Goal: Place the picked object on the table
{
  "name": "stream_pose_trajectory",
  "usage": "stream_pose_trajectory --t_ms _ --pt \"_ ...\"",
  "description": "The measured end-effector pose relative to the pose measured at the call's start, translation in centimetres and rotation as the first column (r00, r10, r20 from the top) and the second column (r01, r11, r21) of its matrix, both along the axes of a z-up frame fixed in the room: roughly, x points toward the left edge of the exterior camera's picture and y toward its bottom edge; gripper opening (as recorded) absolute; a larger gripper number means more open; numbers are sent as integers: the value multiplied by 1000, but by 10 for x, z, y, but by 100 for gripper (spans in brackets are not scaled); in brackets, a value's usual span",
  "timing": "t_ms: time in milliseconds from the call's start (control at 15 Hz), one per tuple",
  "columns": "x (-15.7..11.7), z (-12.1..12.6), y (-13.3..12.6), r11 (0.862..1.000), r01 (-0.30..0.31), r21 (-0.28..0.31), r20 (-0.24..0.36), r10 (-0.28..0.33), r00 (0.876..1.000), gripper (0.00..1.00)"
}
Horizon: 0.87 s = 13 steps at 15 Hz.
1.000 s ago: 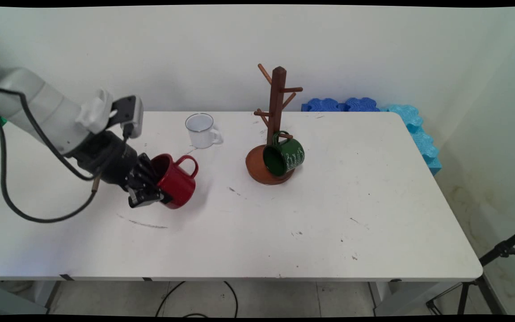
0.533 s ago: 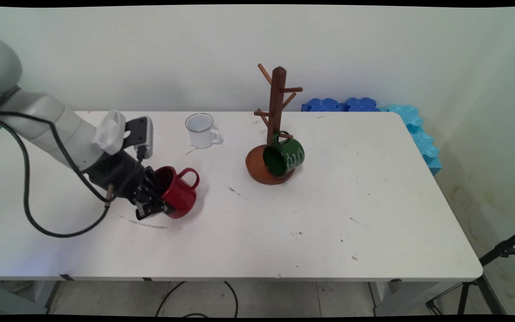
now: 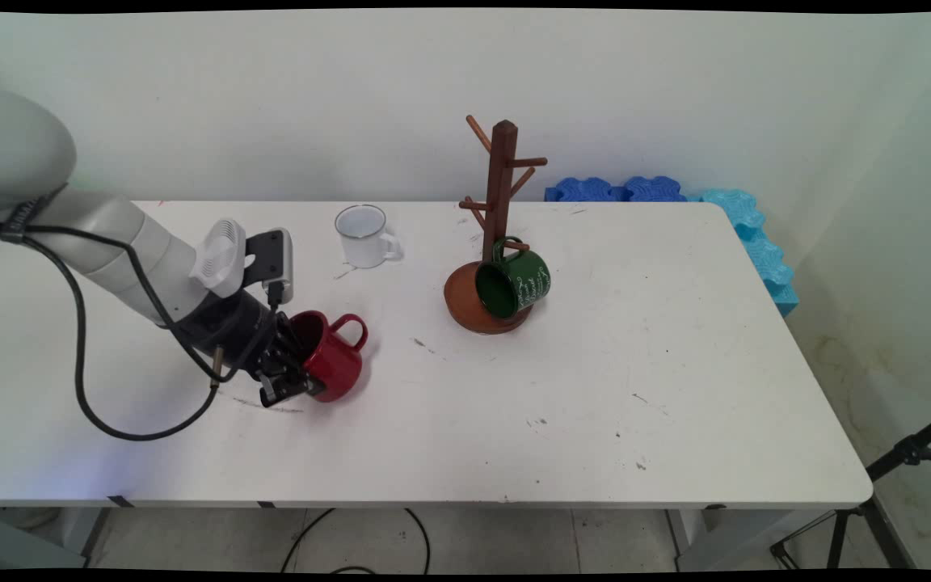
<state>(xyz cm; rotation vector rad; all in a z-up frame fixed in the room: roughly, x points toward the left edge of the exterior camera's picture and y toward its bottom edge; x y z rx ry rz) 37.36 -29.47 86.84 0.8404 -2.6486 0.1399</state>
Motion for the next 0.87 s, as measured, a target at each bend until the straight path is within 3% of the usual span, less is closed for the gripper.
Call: stream_pose_trajectory --t_ms 267,333,867 --pt "-2 -6 -2 1000 0 2 -1 0 1000 0" --pt "-3 -7 -2 1000 -1 2 -3 1 1000 100" --pt "-17 -5 -4 999 -36 4 -93 36 995 100"
